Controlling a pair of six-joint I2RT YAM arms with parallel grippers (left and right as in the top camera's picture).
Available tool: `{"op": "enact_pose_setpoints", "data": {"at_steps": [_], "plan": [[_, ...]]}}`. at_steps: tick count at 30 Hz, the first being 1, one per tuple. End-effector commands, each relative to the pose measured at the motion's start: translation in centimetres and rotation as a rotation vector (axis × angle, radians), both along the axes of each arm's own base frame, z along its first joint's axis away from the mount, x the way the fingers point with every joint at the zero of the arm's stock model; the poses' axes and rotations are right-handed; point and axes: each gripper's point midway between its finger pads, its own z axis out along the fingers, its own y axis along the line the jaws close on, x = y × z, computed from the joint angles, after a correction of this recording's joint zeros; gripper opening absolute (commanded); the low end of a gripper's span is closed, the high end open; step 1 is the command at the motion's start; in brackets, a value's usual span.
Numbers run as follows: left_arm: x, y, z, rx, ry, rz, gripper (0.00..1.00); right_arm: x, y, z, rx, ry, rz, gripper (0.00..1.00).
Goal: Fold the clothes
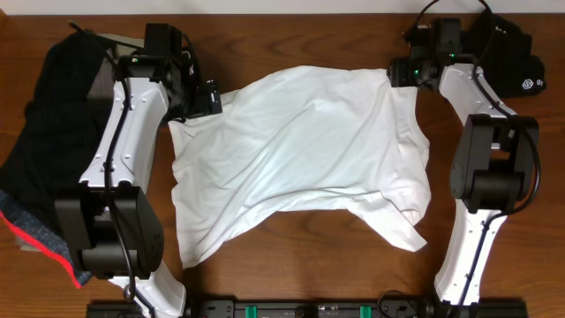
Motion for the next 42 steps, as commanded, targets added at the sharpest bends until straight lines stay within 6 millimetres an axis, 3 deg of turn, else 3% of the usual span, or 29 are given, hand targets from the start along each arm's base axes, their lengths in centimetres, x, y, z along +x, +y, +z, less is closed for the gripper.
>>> {"op": "enact_pose_setpoints", "data": {"at_steps": [1,5,15,18,22,25,26,28,30,35,42], "plan": [[0.1,0.2,0.6,0.018,-0.011,-0.017,1.0,0.3,-0.6,-1.9,0.003,0.022,-0.028,0.61],[0.0,0.2,0.6,0.018,-0.007,-0.017,1.0,0.3,-0.8,-3.0,-0.003,0.036,-0.047,0.54],[0.4,0.2,0.7,0.017,-0.025,-0.017,1.0,0.2,-3.9,-2.9,-0.054,0.045,-0.148,0.15],[1.0,0.2,0.6,0.016,-0.043,-0.017,1.0,0.1,-6.0,-1.6,-0.018,0.038,-0.229,0.07],[2.0,0.1,-0.2,0.017,-0.055,-0.017,1.0,-0.1,-8.1,1.3,0.021,0.002,-0.256,0.07],[3.0,0.1,-1.1,0.015,-0.069,-0.017,1.0,-0.4,-8.1,3.0,0.077,-0.013,-0.203,0.15],[3.4,0.0,-1.5,0.015,-0.074,-0.018,1.0,-0.6,-8.0,3.2,0.093,-0.014,-0.184,0.26],[4.2,-0.2,-2.2,0.012,-0.086,-0.023,1.0,-0.9,-7.4,3.4,0.117,-0.012,-0.135,0.68],[5.1,-0.7,-3.1,0.011,-0.101,-0.052,0.99,-1.2,-7.1,3.2,0.123,0.003,-0.119,0.84],[7.7,-1.1,-5.3,0.045,-0.162,-0.143,0.99,-1.8,-6.1,2.9,0.139,0.034,-0.1,0.89],[11.1,0.2,-6.6,0.068,-0.263,-0.115,0.99,-2.7,-4.6,2.3,0.144,0.084,-0.079,0.92]]}}
